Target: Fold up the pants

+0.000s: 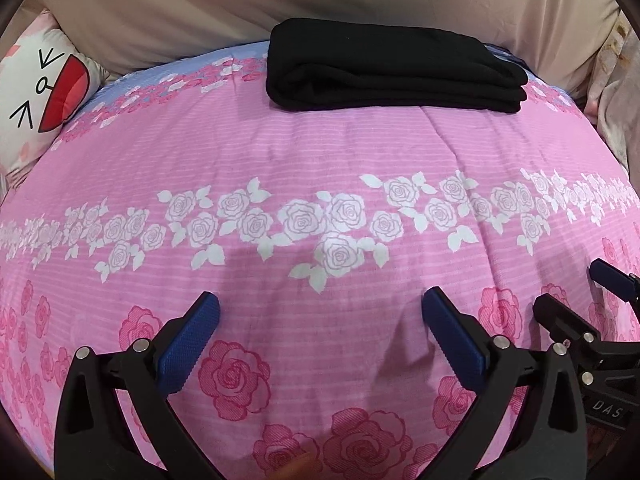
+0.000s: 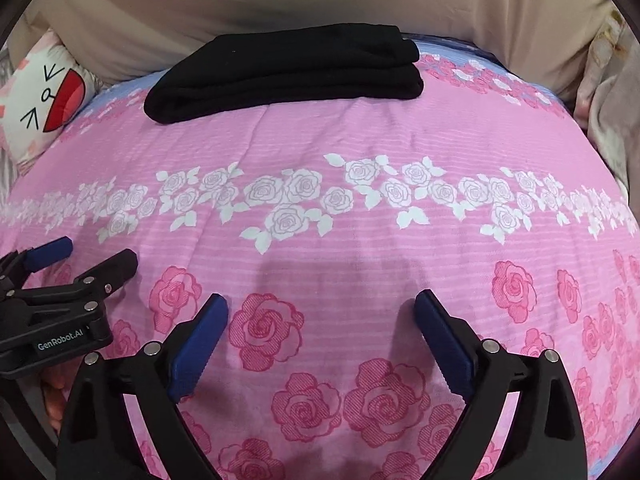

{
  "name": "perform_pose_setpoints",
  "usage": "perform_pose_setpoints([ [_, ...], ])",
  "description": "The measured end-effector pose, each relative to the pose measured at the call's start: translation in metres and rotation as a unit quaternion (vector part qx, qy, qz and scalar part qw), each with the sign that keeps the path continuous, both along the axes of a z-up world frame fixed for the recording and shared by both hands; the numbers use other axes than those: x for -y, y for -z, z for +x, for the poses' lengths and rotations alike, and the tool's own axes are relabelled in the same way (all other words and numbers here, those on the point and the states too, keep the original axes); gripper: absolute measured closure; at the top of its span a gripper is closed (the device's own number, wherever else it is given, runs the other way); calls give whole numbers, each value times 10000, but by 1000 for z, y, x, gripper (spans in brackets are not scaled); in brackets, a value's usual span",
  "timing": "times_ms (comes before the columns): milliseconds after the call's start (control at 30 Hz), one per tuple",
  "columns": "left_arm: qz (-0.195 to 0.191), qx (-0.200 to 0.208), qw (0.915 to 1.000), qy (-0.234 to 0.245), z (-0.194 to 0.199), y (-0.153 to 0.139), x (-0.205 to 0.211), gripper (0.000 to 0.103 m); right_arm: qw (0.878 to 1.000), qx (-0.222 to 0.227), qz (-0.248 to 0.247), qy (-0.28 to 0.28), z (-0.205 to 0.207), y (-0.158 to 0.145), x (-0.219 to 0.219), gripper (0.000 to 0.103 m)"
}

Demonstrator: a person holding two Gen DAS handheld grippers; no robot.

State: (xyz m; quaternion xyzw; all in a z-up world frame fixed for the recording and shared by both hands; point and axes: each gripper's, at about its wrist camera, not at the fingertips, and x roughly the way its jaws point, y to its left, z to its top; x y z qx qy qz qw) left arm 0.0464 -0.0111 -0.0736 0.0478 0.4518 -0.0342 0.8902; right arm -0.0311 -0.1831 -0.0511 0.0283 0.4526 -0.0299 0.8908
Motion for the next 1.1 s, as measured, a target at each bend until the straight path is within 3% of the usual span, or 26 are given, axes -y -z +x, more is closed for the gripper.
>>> perform_pose_setpoints([
  [200,-11,-9,10000,-77,-1,-1,-2,5,9999,74,0,74,-4,-1,2,11],
  [300,260,372,9986,-285,-11,-17,-1,5,9989,400,74,234,-14,-11,8,11],
  [500,105,837,9963,-151,-27,-56,2,5,9960,757,248,404,-24,-29,13,11],
  [667,-32,839,9962,-219,-26,-61,2,5,9958,796,115,440,-22,-33,11,11],
  [800,81,1036,9933,-504,-32,-65,1,5,9957,796,123,462,-22,-33,10,11],
  [1100,181,1118,9932,-257,-35,-69,7,5,9944,928,141,492,-22,-42,7,11],
])
